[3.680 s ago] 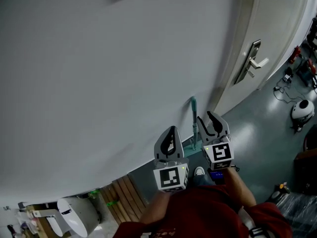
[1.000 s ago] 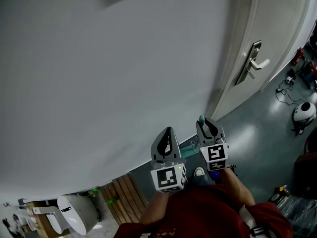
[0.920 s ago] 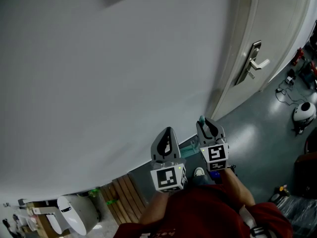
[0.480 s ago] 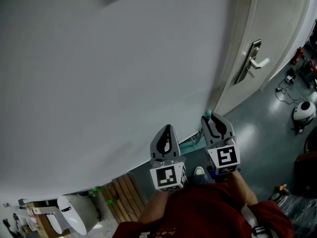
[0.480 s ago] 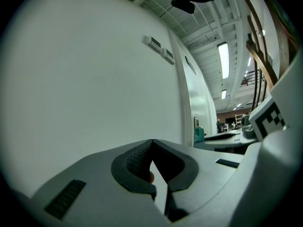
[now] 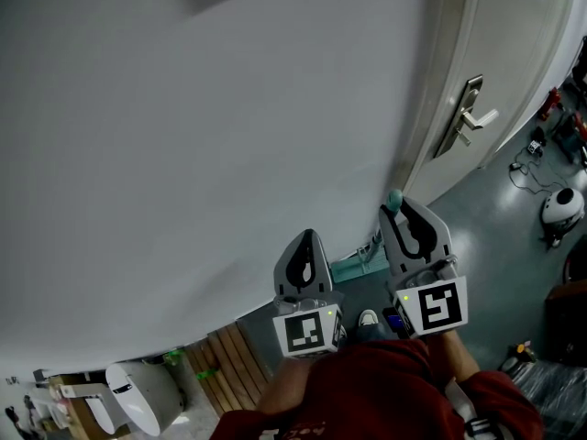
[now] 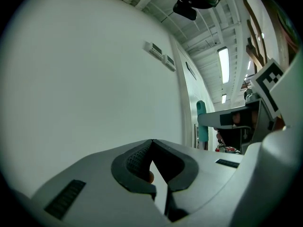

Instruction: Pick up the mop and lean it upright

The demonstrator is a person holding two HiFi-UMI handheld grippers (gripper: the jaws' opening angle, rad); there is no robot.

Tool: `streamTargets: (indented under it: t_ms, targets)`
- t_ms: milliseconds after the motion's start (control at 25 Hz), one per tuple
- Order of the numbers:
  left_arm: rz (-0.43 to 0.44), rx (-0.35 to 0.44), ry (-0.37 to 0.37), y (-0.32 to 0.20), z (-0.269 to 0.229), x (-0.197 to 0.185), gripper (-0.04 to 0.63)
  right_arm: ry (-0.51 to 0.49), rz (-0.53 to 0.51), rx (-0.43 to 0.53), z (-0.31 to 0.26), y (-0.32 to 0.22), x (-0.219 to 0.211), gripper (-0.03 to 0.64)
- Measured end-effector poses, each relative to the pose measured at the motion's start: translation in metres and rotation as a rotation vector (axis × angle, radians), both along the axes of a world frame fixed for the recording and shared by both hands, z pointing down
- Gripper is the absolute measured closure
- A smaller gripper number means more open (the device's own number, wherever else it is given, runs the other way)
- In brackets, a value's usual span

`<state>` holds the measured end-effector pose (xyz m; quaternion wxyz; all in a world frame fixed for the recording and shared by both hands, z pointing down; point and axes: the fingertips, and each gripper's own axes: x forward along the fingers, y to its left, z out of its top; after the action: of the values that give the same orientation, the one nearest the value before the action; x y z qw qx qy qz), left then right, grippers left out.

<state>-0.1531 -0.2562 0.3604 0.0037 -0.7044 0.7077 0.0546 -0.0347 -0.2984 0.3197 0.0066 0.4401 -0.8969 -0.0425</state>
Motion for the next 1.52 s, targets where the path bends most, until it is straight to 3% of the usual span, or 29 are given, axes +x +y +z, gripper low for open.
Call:
streamTargets:
  t_ms: [160,640,1160,1520]
  targets:
    - [-0.015,0.002,-0.036,0.0,-0.009,-0.002,0.583,0.01,0.004,-0.015,0.004,-0.002,0.0,0.511]
    - [-0.043,0.036,-0.036,0.003,-0.016,-0.007,0.583,-0.009,0.002,-0.033,0.011,-0.004,0.003,0.511]
    - [-0.038,0.008,-0.031,0.002,-0.01,-0.007,0.583,0.004,0.006,-0.056,0.027,-0.008,0.0,0.511]
    - [-0.044,-0.024,-0.047,0.002,-0.001,-0.008,0.583,0.072,0.023,-0.104,0.073,-0.01,0.004,0.511]
